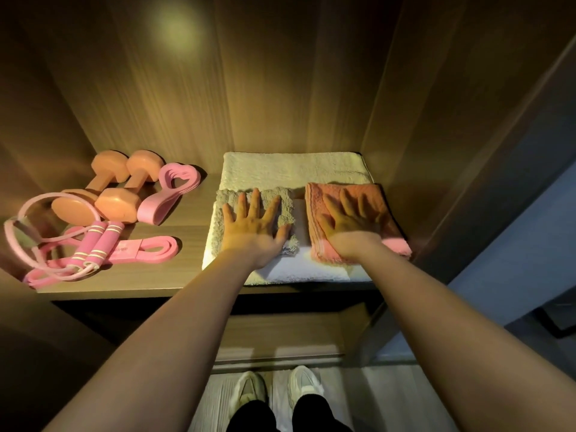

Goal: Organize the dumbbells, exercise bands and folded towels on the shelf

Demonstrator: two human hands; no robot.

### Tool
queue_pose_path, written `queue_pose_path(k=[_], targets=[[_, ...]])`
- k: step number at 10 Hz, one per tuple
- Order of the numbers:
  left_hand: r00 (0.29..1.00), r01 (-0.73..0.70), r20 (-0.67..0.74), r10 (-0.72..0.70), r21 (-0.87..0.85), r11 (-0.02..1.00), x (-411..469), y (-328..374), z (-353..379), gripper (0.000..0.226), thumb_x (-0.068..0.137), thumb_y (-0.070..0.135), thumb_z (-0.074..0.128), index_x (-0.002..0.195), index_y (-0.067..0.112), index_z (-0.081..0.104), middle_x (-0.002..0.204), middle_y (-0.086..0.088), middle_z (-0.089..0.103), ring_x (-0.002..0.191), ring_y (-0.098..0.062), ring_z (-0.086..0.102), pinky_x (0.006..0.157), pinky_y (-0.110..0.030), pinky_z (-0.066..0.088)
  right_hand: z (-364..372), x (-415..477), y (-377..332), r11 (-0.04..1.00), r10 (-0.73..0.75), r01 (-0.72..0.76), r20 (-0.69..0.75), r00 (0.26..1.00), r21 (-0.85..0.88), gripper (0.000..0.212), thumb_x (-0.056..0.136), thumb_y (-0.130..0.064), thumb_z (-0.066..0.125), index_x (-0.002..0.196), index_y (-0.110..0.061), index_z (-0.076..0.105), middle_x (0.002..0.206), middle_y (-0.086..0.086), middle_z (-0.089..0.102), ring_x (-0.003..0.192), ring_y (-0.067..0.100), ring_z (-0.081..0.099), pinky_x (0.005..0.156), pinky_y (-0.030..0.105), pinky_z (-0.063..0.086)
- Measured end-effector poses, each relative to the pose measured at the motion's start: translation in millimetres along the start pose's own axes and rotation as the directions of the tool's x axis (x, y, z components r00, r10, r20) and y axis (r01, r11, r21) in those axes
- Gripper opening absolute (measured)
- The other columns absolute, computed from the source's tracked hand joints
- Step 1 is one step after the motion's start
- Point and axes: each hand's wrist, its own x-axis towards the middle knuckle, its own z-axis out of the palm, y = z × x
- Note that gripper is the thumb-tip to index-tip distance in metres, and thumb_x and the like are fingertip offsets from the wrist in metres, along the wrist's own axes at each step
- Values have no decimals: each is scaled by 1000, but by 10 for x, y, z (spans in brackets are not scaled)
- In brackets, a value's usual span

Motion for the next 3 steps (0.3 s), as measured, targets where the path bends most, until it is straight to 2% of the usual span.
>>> queue_pose_path(k=[1,2,3], targets=[[1000,11,24,-11,15,1000,19,-4,-4,69,94,67,7,152,37,-16,161,-9,-19,148,-34,-17,118,-58,-5,7,19,13,999,14,-8,158,987,-33,58,103,-48,18,155,-33,-4,164,0,-3,149,31,9,118,50,10],[999,11,49,-12,10,1000,15,4,-39,69,94,66,7,151,37,-17,161,-8,-20,148,-33,-17,118,-57,-5,-60,1,-15,999,23,-24,17,1000,32,56,102,-53,14,154,-32,12,161,-2,9,148,34,11,116,55,13],[998,-2,64,3,-16,1000,7,0,-105,69,94,66,7,152,37,-16,162,-8,-19,148,-32,-16,118,-57,-5,-197,-132,-99,973,-94,107,-71,993,206,49,104,-48,23,135,-21,49,98,-5,55,102,20,57,82,33,41]])
